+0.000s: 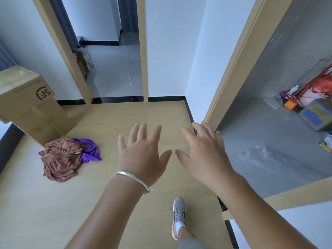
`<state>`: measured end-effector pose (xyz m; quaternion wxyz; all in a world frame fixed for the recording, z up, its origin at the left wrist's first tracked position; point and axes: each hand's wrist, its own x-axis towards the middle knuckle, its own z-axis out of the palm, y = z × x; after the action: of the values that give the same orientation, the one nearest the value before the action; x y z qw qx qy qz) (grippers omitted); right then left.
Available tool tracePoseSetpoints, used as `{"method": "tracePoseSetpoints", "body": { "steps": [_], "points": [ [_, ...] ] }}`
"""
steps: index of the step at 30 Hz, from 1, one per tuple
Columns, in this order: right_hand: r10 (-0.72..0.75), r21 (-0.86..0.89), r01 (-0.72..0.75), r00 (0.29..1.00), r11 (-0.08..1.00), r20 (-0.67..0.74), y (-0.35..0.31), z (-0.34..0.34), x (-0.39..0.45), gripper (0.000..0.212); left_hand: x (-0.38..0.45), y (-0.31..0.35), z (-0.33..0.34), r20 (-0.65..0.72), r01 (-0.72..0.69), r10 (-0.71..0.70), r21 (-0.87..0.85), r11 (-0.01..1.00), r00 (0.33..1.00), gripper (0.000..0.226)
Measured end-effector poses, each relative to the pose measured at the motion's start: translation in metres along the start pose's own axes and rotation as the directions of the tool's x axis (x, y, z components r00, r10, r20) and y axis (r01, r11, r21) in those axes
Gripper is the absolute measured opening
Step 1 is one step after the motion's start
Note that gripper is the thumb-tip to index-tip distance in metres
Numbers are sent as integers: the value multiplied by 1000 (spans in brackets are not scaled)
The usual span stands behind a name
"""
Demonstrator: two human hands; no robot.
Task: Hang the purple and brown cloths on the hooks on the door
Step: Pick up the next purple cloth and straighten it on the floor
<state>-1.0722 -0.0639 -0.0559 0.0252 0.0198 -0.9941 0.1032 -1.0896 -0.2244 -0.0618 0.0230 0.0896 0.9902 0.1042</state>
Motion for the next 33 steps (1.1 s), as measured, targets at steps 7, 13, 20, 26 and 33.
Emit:
{"method": "tracePoseSetpoints", "body": {
  "steps": [7,13,20,26,33],
  "points": [
    [-28,84,31,999,996,-40,65,-9,116,60,120,34,-8,-29,36,-33,91,995,999,72],
    [-46,111,50,998,993,-33,109,-11,203,59,209,55,-11,-52,72,-66,105,992,996,73],
    [-50,121,44,998,992,45,138,5,298,61,309,54,0,-15,84,-83,92,992,996,74],
    [-54,82,49,997,995,51,137,23,413,59,422,24,7,-7,81,-81,65,995,997,75],
    [-34,34,31,995,999,91,126,19,562,63,559,-33,-15,-63,96,-96,4,995,993,73]
  ]
}}
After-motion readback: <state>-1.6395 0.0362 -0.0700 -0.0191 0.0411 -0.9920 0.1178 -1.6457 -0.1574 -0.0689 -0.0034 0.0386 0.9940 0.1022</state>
